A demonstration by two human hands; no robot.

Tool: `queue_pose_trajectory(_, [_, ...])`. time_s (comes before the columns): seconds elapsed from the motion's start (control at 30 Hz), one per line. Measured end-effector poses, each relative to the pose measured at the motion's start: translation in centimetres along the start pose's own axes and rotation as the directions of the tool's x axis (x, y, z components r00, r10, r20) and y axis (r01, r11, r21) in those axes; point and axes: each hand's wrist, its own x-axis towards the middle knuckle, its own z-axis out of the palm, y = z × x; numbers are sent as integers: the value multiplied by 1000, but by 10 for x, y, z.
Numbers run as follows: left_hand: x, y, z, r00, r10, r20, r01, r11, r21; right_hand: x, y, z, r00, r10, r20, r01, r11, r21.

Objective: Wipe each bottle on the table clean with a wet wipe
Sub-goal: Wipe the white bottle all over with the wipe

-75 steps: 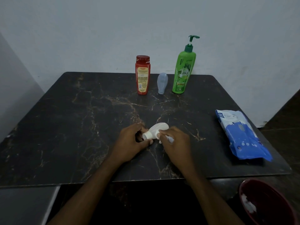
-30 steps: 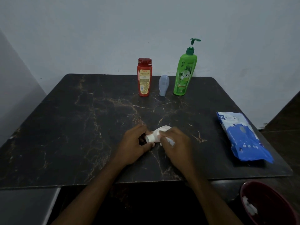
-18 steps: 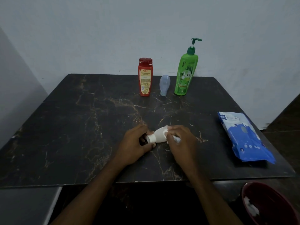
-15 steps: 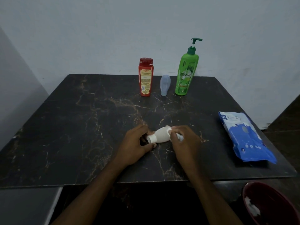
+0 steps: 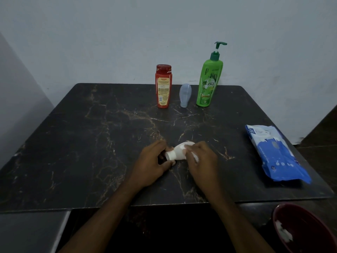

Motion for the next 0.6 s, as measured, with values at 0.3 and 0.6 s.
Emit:
queue_pose_trajectory(0.3, [0,-2,0,1000,26,5,-26,999,41,3,-6,-4,999,39,19,-39,999,11])
queue_pose_trajectory(0.6, [-3,3,-3,1000,20,-22,-19,1000,11,5,-1,-10,965,247,-85,-240,967,90])
